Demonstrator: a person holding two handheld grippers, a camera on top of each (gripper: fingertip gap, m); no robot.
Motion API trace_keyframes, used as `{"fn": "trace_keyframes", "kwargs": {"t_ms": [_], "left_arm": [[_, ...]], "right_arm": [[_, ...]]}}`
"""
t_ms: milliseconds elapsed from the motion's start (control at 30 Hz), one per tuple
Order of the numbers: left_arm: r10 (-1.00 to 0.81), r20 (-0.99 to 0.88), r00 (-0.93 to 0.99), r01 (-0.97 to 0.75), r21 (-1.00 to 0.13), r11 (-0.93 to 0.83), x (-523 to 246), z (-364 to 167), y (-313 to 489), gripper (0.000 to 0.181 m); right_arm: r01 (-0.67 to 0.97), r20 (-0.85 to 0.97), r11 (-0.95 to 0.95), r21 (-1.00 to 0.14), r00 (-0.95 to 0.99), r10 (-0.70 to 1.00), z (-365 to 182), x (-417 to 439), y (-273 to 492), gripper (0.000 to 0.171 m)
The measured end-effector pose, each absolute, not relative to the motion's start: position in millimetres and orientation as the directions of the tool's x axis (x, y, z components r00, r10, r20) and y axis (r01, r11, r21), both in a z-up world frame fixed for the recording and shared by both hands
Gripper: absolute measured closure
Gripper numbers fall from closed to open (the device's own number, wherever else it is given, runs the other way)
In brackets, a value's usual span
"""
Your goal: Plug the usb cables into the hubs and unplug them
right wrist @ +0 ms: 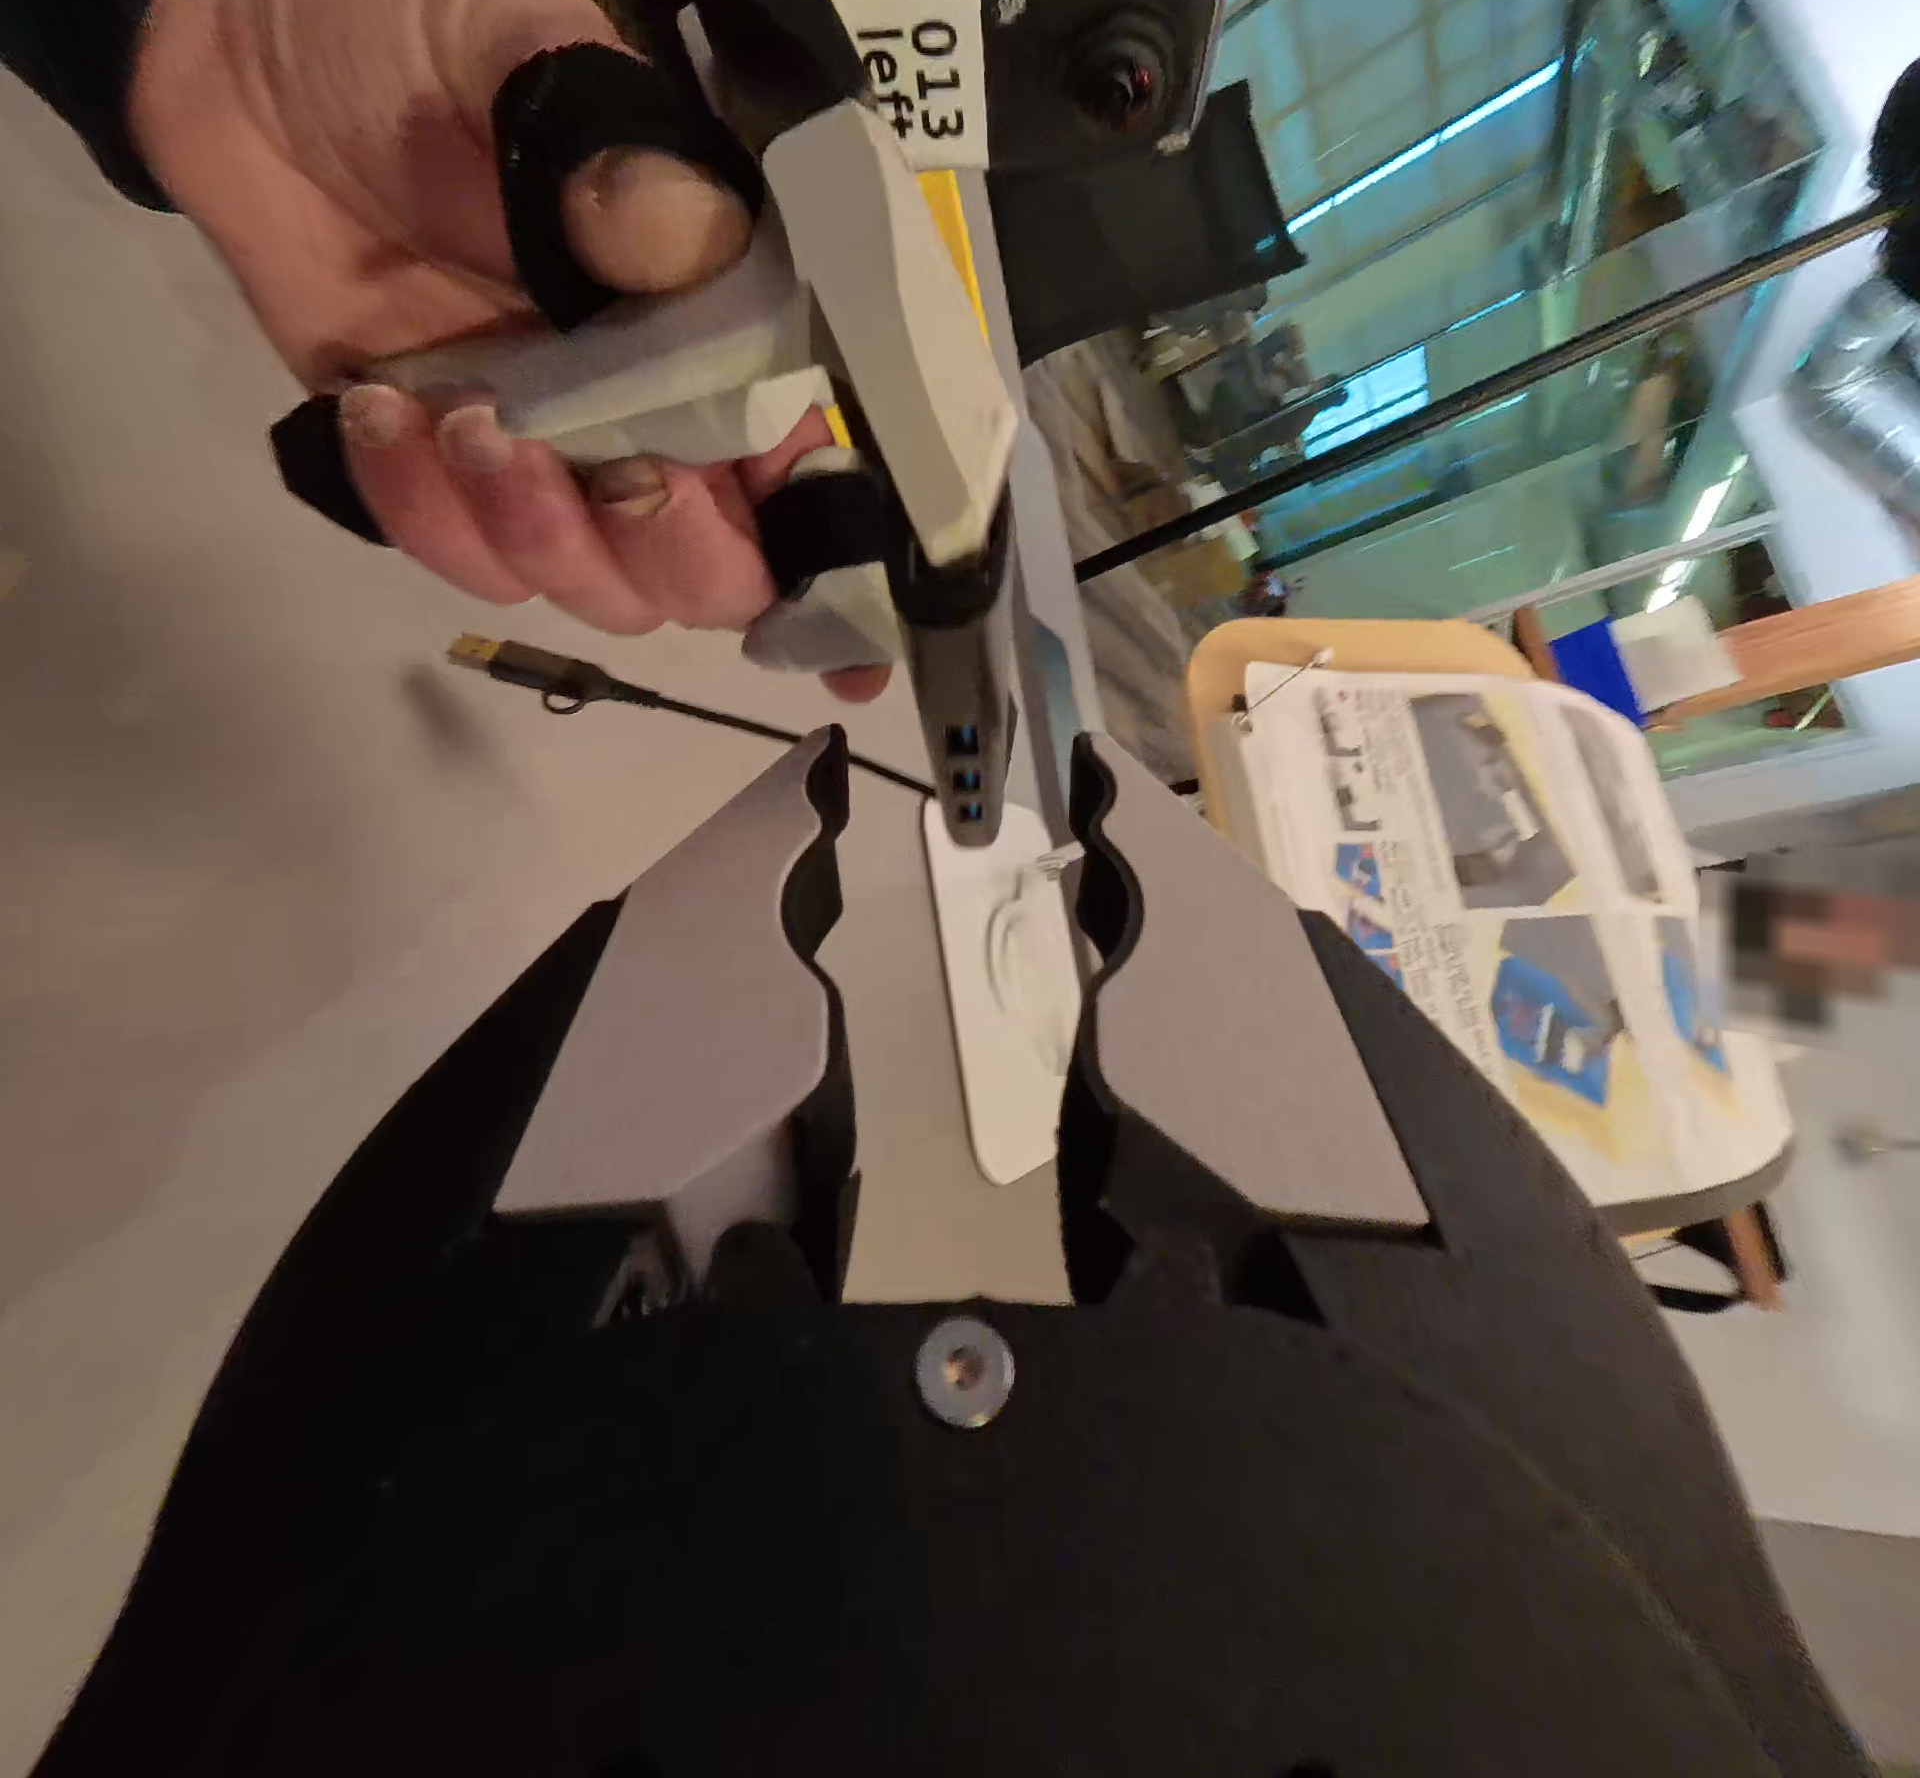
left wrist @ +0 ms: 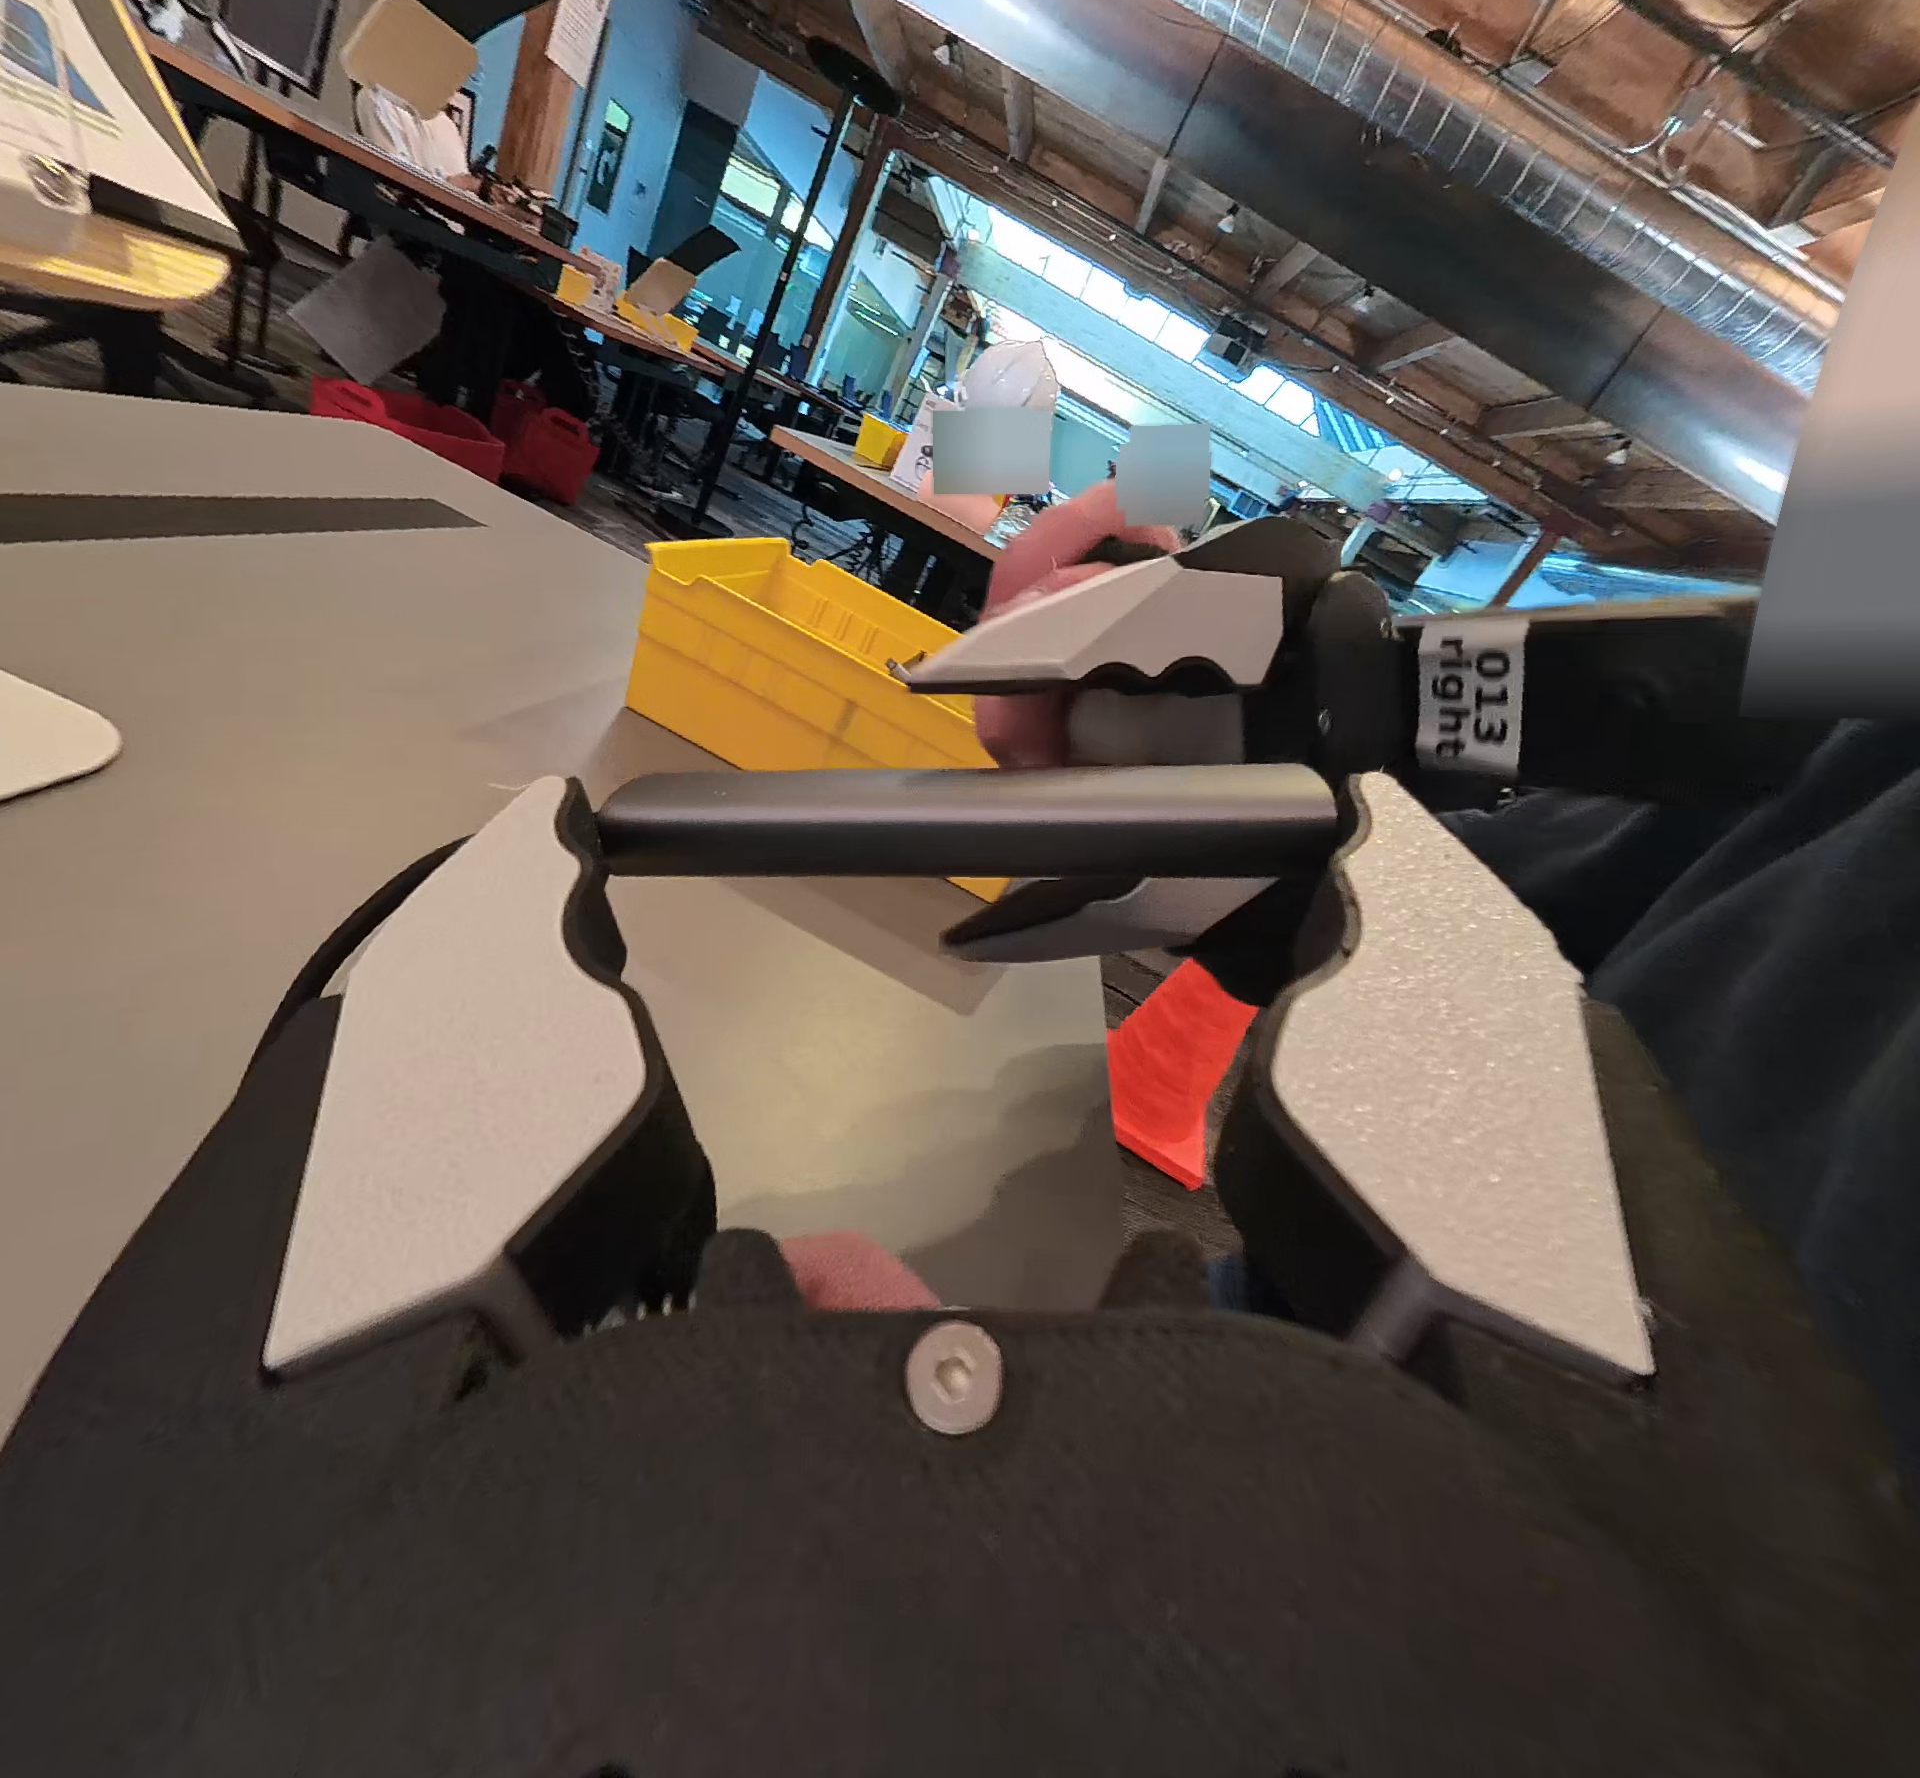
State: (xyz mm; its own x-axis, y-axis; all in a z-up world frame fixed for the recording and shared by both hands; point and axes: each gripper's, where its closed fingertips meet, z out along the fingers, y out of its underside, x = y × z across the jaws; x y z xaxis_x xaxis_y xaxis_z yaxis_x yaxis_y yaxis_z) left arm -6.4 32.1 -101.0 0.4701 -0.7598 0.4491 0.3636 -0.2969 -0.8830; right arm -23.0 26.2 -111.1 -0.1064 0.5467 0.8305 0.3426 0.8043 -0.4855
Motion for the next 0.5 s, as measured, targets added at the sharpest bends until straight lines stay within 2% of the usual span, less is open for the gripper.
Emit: {"fn": "trace_keyframes", "kwargs": {"t_ms": [33, 133, 333, 367, 500], "left_arm": [[-0.762, 0.454, 0.462, 0.365, -0.880, -0.303, -4.3, -101.2, 31.4, 0.054], [-0.771, 0.459, 0.441, 0.356, -0.878, -0.319, 3.4, -102.7, 28.5, 0.054], [-0.761, 0.437, 0.479, 0.304, -0.896, -0.323, 7.8, -105.8, 31.2, 0.055], [-0.766, 0.426, 0.482, 0.306, -0.901, -0.308, 6.6, -102.7, 31.0, 0.061], [-0.753, 0.391, 0.529, 0.297, -0.917, -0.267, -6.0, -95.5, 34.0, 0.060]], "right_arm": [[0.335, 0.848, 0.821, -0.462, -0.105, 0.520, -111.4, -28.2, 25.0, 0.133], [0.328, 0.886, 0.858, -0.395, -0.111, 0.450, -114.4, -38.2, 24.2, 0.156], [0.359, 0.861, 0.841, -0.405, -0.161, 0.483, -116.6, -33.6, 28.5, 0.156], [0.376, 0.860, 0.837, -0.398, -0.164, 0.483, -115.7, -30.4, 31.7, 0.156], [0.455, 0.837, 0.780, -0.430, -0.123, 0.533, -98.4, -4.4, 60.5, 0.156]]}}
